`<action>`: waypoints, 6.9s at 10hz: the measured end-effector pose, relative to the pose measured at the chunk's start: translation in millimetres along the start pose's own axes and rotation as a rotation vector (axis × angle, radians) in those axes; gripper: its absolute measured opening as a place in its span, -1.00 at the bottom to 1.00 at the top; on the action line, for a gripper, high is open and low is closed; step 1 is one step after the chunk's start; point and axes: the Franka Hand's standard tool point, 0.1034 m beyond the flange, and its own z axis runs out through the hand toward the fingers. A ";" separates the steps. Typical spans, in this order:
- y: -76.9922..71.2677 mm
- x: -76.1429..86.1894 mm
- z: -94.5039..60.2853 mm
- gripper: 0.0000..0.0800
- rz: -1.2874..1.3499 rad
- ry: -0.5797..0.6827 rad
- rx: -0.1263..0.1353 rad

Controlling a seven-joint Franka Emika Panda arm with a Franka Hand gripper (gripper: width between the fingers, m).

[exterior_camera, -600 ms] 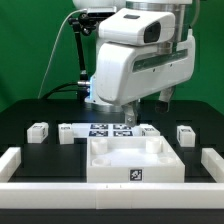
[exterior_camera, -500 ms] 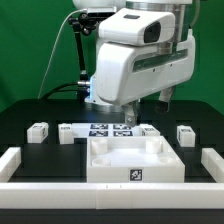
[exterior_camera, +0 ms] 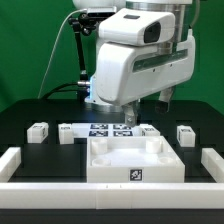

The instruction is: Assemble one leg

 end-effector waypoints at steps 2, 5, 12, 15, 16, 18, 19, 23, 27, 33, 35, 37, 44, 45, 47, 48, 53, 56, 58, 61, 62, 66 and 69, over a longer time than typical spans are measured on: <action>-3.5 -5.5 6.7 0.62 -0.059 0.016 -0.013; -14.0 -26.8 26.8 0.62 -0.320 0.056 -0.059; -23.4 -41.4 42.2 0.62 -0.472 0.089 -0.115; -46.5 -48.6 61.4 0.62 -0.675 0.077 -0.160; -48.8 -50.9 63.8 0.62 -0.677 0.072 -0.154; -47.9 -51.4 64.2 0.62 -0.675 0.072 -0.154; -48.1 -52.1 64.4 0.62 -0.678 0.071 -0.154; -84.8 -91.1 89.5 0.62 -0.678 0.053 -0.098; -94.7 -110.3 110.2 0.62 -0.663 0.044 -0.058; -91.3 -108.6 118.3 0.17 -0.715 0.041 -0.050; -91.3 -109.0 118.6 -0.63 -0.714 0.040 -0.049; -90.1 -108.1 117.6 -0.85 -0.714 0.043 -0.055; -99.5 -84.4 116.8 -0.85 -0.684 0.062 -0.063; -100.0 -75.7 115.9 -0.85 -0.689 0.069 -0.067; -100.1 -49.5 113.3 -0.85 -0.686 0.092 -0.079; -99.6 -42.0 112.8 -0.85 -0.693 0.099 -0.083; -100.8 -35.3 112.9 -0.67 -0.699 0.093 -0.070; -100.6 -36.0 113.3 0.31 -0.698 0.092 -0.069; -100.5 -36.2 113.4 0.54 -0.698 0.092 -0.068; -100.4 -36.4 113.5 0.62 -0.697 0.092 -0.068; -100.4 -36.5 113.6 0.62 -0.697 0.092 -0.068; -125.0 -30.9 75.7 0.62 -0.583 0.102 -0.106; -135.4 -25.6 63.3 0.62 -0.516 0.111 -0.119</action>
Offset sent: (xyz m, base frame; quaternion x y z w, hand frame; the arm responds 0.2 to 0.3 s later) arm -0.0373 -0.0013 -0.0144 -0.0266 0.0666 -0.1993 0.9773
